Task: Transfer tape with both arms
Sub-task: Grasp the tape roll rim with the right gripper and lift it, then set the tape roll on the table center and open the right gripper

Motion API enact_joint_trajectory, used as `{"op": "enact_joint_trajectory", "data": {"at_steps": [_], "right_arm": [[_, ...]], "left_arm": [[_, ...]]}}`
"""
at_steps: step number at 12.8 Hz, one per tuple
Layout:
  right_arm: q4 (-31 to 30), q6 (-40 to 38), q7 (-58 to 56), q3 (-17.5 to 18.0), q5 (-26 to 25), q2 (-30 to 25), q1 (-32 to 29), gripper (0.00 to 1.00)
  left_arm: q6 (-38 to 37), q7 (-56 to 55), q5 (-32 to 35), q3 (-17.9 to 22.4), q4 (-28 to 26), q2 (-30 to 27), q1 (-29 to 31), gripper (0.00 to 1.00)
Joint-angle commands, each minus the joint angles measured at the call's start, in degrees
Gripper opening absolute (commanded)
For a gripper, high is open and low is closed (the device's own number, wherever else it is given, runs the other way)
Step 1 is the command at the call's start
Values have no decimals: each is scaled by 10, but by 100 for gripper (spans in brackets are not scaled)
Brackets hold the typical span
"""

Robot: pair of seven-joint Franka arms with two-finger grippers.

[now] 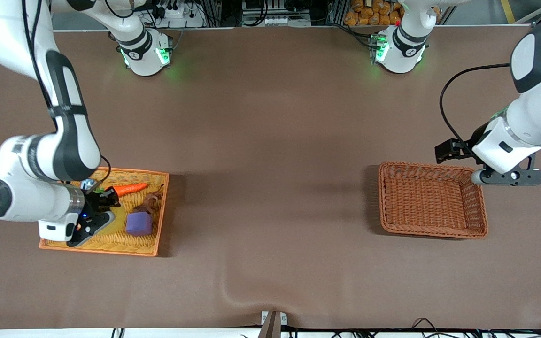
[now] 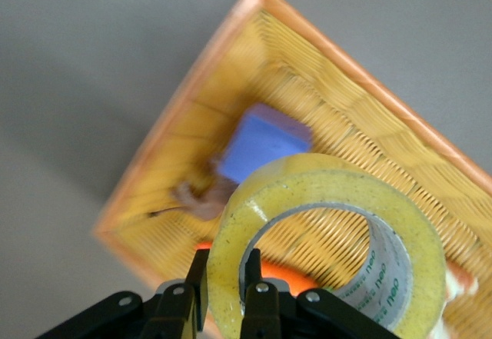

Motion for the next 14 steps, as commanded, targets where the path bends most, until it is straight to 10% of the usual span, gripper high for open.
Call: {"op": "enact_joint_trajectory", "data": {"at_steps": [1, 7, 14], "right_arm": [[51, -64, 135, 1, 7, 3, 68, 0], [76, 128, 566, -2, 56, 67, 322, 0], [120, 412, 720, 36, 80, 232, 419, 0]], "left_arm": [[-1, -24, -12, -2, 8, 4, -16, 100], [-2, -29, -17, -2, 13, 4, -14, 100], [-2, -16, -20, 0, 11, 5, -4, 100]]}}
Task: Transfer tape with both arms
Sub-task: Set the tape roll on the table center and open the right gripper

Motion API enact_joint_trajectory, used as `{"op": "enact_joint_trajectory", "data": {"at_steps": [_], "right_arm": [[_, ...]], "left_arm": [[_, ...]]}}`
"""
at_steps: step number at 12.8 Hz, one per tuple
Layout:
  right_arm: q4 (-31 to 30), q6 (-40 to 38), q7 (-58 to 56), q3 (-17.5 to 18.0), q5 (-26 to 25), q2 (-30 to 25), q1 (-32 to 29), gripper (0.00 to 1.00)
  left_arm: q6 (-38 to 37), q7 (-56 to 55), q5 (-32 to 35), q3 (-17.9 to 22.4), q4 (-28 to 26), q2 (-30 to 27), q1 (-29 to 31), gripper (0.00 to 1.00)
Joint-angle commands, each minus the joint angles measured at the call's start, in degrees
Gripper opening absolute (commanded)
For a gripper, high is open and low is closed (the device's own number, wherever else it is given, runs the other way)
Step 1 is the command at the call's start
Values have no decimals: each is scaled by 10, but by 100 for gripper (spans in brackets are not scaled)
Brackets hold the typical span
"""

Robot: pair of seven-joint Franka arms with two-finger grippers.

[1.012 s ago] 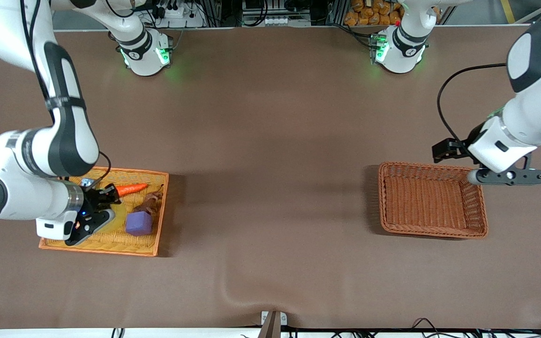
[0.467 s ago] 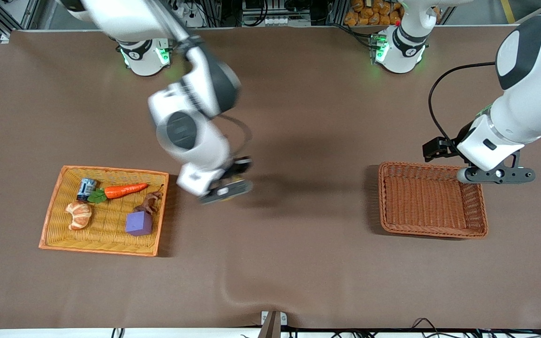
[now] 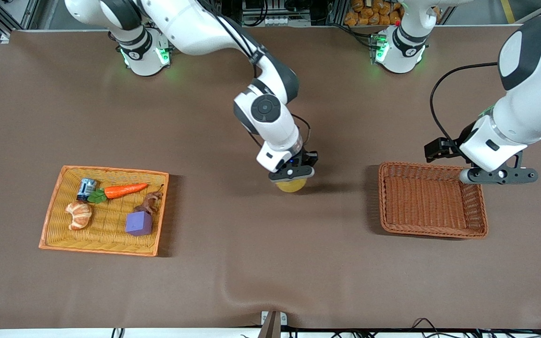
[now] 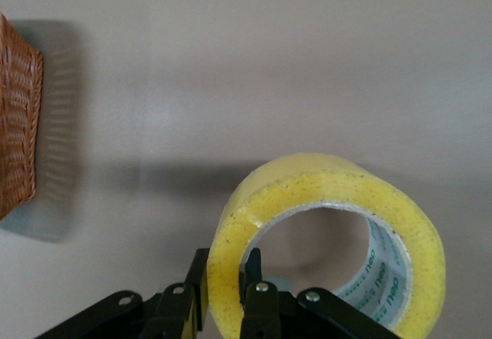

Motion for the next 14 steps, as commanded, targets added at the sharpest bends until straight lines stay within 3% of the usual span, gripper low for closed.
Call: {"op": "enact_joint_trajectory", "data": {"at_steps": [1, 2, 3, 4, 5, 7, 10, 12, 14], "right_arm": [[68, 13, 27, 7, 13, 59, 5, 0], [68, 12, 29, 7, 13, 58, 5, 23], [67, 10, 34, 7, 13, 57, 5, 59], [65, 7, 52, 7, 12, 52, 5, 85], [65, 5, 64, 6, 12, 41, 2, 100], [62, -42, 53, 7, 12, 6, -33, 100], [62, -237, -56, 5, 13, -87, -125, 100], [61, -368, -116, 2, 6, -144, -202, 100], [44, -411, -192, 1, 4, -181, -264, 100]], "left_arm": [[-2, 5, -16, 2, 7, 4, 5, 100], [-2, 4, -17, 3, 7, 4, 5, 100], [-2, 2, -17, 4, 7, 3, 5, 100], [-3, 0, -18, 5, 8, 2, 6, 100], [-4, -1, -18, 5, 8, 2, 7, 100], [-4, -3, -17, 5, 7, 2, 9, 100], [6, -6, -26, 4, 8, 5, 4, 100], [49, -31, -72, -1, 4, 23, -13, 100], [82, -83, -71, -1, 3, 50, -58, 100]]}}
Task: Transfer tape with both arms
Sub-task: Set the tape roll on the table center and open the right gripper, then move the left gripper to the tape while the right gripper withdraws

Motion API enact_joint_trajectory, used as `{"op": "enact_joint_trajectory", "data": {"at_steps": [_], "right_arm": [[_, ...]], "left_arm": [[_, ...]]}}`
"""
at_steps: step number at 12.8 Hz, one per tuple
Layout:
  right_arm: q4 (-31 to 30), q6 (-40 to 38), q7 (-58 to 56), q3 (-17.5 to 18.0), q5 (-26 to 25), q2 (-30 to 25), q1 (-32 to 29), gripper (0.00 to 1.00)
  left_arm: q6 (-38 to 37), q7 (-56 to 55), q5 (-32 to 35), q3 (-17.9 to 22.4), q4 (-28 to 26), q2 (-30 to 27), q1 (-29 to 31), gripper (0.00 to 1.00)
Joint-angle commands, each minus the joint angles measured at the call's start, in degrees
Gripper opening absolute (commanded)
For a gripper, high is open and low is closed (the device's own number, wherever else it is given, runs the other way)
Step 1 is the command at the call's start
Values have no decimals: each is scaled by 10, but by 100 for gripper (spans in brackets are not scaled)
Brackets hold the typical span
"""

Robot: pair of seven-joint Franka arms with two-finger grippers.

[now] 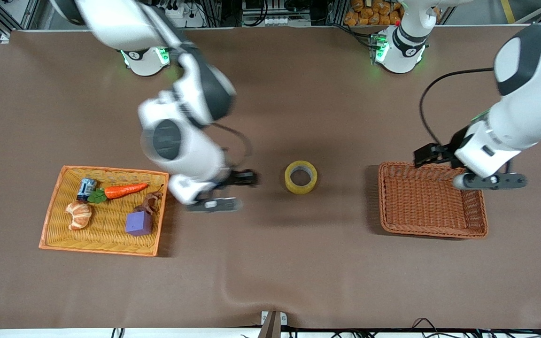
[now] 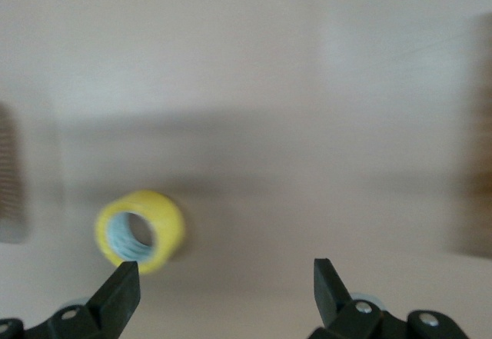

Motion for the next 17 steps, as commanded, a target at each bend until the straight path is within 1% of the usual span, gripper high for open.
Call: {"op": "enact_joint_trajectory", "data": {"at_steps": [1, 3, 4, 5, 7, 8, 10, 13, 15, 16, 17], "right_arm": [[-56, -17, -70, 13, -11, -52, -68, 100], [-71, -20, -74, 13, -69, -68, -98, 100], [-83, -32, -76, 14, -83, -85, -121, 100], [-82, -64, -77, 14, -85, -103, -139, 100], [-81, -127, -84, 14, -99, -150, -178, 100], [-81, -150, -110, 14, -107, -169, -192, 100], [-84, -184, -139, 13, -114, -203, -205, 100], [-115, -188, -145, 13, -116, -259, -218, 100], [-137, -188, -216, 14, -132, -291, -239, 100], [-156, -188, -251, 14, -132, -305, -252, 100], [-177, -187, -288, 15, -132, -318, -268, 100]], "left_arm": [[47, -48, -5, 0, 3, 38, -53, 100], [84, -73, -5, 0, -10, 56, -78, 100], [103, -90, -5, 0, -20, 67, -89, 100], [127, -96, -4, 0, -38, 75, -100, 100], [200, -137, 0, 1, -84, 79, -126, 100], [220, -151, 6, 1, -99, 84, -134, 100], [230, -159, 8, 1, -110, 101, -152, 100], [313, -171, 8, 1, -171, 112, -174, 100], [386, -170, 10, 1, -225, 120, -177, 100], [421, -170, 12, 1, -244, 123, -183, 100], [430, -172, 12, 1, -244, 133, -192, 100]]}}
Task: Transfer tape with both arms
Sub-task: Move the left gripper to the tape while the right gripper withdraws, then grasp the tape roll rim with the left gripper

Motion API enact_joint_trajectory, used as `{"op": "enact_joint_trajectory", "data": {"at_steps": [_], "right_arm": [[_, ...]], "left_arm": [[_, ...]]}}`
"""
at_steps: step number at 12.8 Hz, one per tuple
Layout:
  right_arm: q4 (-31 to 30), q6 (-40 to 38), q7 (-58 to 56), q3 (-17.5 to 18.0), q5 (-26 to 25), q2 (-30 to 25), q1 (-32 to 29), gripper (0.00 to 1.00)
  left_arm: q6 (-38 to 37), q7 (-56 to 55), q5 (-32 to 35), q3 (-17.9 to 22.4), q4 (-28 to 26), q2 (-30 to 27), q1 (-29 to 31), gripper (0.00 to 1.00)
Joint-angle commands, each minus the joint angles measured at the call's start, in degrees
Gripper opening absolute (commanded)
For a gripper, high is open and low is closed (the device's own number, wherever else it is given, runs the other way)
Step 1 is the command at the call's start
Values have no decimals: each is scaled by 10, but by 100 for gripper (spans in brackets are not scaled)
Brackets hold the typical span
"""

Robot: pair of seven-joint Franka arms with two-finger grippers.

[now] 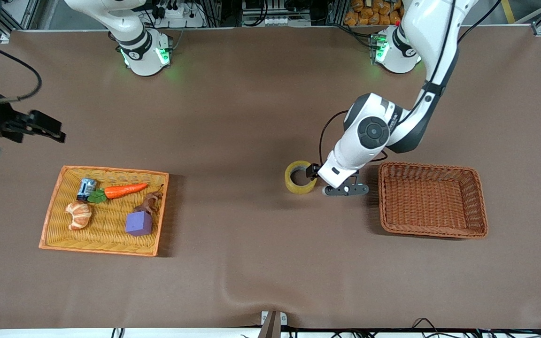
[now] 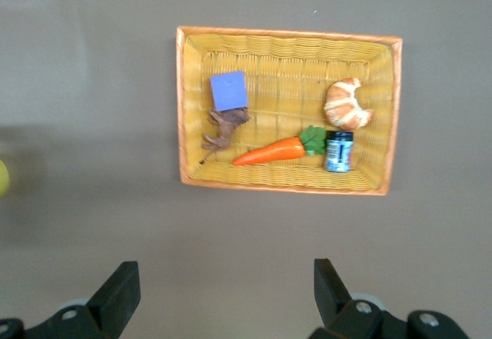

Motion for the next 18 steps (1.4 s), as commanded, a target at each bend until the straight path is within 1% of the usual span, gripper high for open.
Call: {"op": "enact_joint_trajectory", "data": {"at_steps": [1, 2, 6, 7, 8, 9, 10, 11, 12, 15, 16, 17, 18], "right_arm": [[-89, 13, -79, 13, -8, -59, -42, 100], [-101, 16, -79, 14, -8, -68, -42, 100], [-105, 12, -79, 13, -8, -76, -57, 100], [-105, 12, -79, 13, -8, -76, -58, 100], [-103, 13, -79, 14, -8, -76, -58, 100], [-102, 12, -79, 14, -8, -76, -57, 100], [-100, 11, -79, 14, -8, -76, -57, 100], [-100, 11, -79, 14, -9, -76, -57, 100], [-99, 11, -79, 16, -9, -76, -55, 100], [-99, 11, -79, 18, -10, -76, -52, 100], [-98, 11, -79, 19, -9, -76, -52, 100], [-96, 11, -79, 19, -9, -76, -52, 100], [-95, 10, -78, 20, -9, -76, -51, 100]], "left_arm": [[40, -22, 11, 2, -24, 7, -20, 100], [41, -32, 11, 2, -22, 15, -26, 100], [50, -30, 12, 3, -19, 49, -40, 100], [52, -29, 12, 3, -13, 53, -40, 92], [52, -28, 12, 3, -13, 58, -40, 77], [52, -25, 13, 3, -10, 64, -40, 57], [52, -12, 18, 2, -2, 71, -37, 29], [52, -5, 19, 3, 0, 72, -38, 4], [51, -4, 19, 3, 1, 72, -35, 0], [41, -4, 19, 9, -1, 67, -27, 0], [25, -5, 19, 9, 3, 53, -14, 0], [-6, -5, 19, 9, 14, 34, 1, 0], [-58, -4, 19, 8, 38, 16, 22, 0]]}}
